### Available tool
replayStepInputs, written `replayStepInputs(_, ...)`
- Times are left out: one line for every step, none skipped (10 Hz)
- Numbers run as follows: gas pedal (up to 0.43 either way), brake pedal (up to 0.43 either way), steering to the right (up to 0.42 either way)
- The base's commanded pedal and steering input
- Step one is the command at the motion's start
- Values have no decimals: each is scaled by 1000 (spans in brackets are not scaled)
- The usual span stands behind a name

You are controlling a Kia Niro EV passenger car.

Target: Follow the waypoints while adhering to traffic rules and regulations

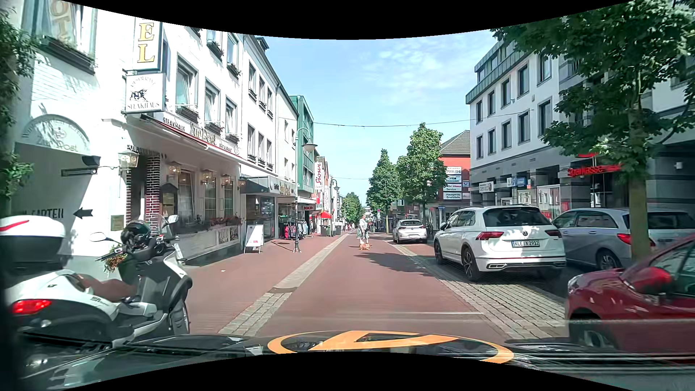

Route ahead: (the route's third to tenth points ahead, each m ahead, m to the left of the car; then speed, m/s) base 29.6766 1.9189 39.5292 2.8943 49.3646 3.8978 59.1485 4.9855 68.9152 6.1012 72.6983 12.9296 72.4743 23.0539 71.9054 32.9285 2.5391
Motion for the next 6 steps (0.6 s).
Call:
replayStepInputs(0, 146, -23)
replayStepInputs(0, 140, -21)
replayStepInputs(0, 140, -18)
replayStepInputs(0, 140, -16)
replayStepInputs(0, 140, -16)
replayStepInputs(0, 146, -16)
